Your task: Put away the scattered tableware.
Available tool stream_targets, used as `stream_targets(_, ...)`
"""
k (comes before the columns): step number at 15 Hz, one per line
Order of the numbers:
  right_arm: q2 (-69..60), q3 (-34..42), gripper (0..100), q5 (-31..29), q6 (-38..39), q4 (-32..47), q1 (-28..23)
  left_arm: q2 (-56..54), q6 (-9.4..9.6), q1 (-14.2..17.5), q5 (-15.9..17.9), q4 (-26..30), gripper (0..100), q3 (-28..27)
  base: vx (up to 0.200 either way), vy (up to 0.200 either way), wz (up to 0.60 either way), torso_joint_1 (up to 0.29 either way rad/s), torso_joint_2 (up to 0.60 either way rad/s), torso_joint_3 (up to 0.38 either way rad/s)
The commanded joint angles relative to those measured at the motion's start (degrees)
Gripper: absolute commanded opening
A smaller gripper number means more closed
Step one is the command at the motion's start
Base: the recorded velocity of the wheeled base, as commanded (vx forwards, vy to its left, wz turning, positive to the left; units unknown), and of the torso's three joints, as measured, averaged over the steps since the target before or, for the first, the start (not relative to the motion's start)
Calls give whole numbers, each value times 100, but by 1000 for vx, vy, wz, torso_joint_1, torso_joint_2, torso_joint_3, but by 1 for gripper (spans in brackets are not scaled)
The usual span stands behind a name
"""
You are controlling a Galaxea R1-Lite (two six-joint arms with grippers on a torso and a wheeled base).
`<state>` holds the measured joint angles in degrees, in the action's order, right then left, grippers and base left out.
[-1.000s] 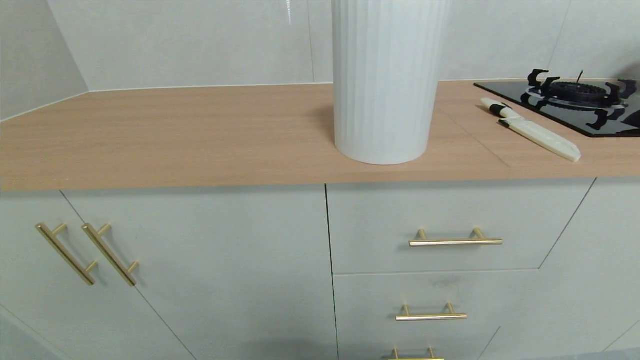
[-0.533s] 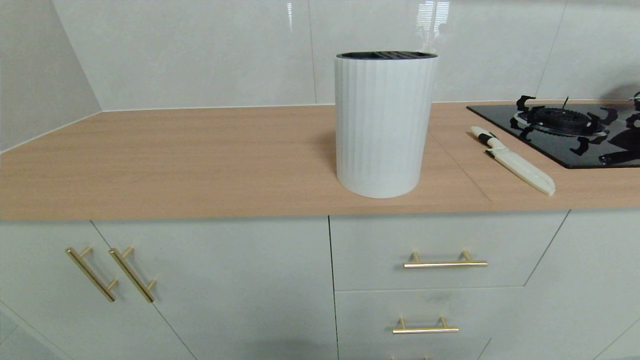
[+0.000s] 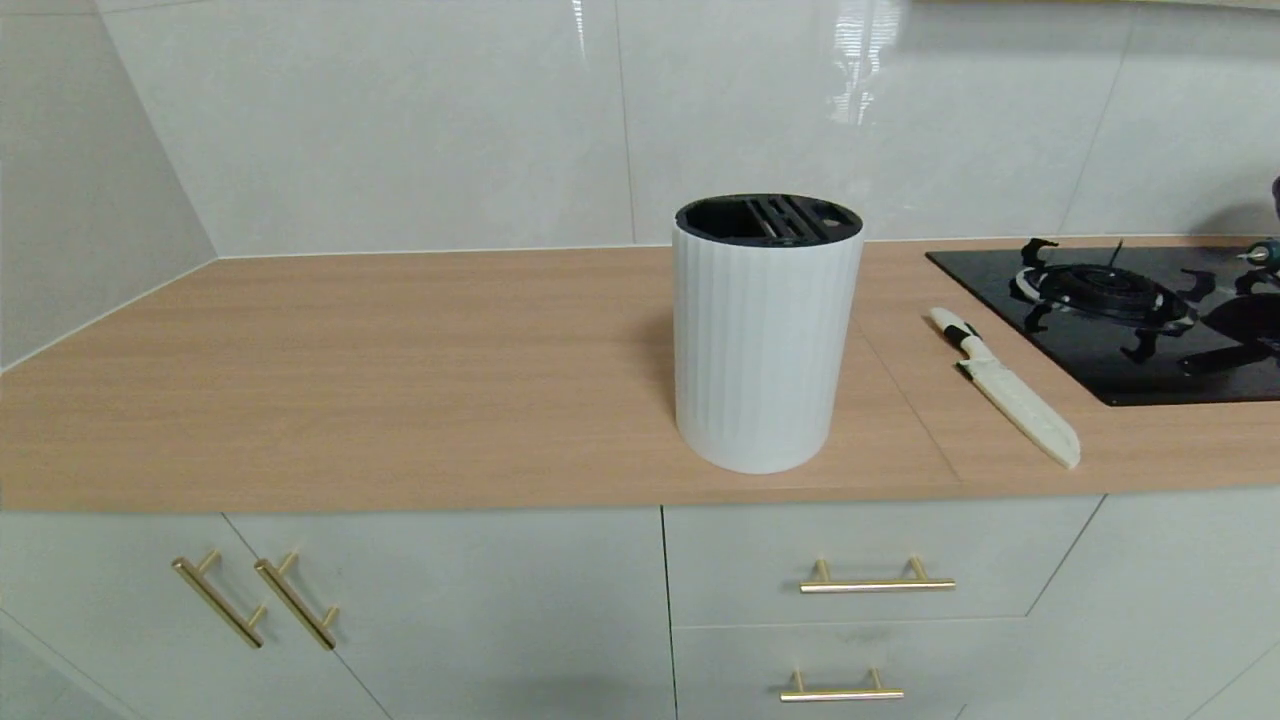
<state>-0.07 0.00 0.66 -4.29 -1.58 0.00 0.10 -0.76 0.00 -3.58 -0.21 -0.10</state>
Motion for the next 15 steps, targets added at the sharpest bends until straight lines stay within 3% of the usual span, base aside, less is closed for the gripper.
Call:
stream_targets(1,7,0,100,4,-2,-9,0,-1,-4,0,-2,-6,100,1,0,0,0,222,-481,-286)
stream_targets(15,7,0,100,4,-2,-9,0,-1,-4,0,-2,-6,100,1,0,0,0,247,-531,-284)
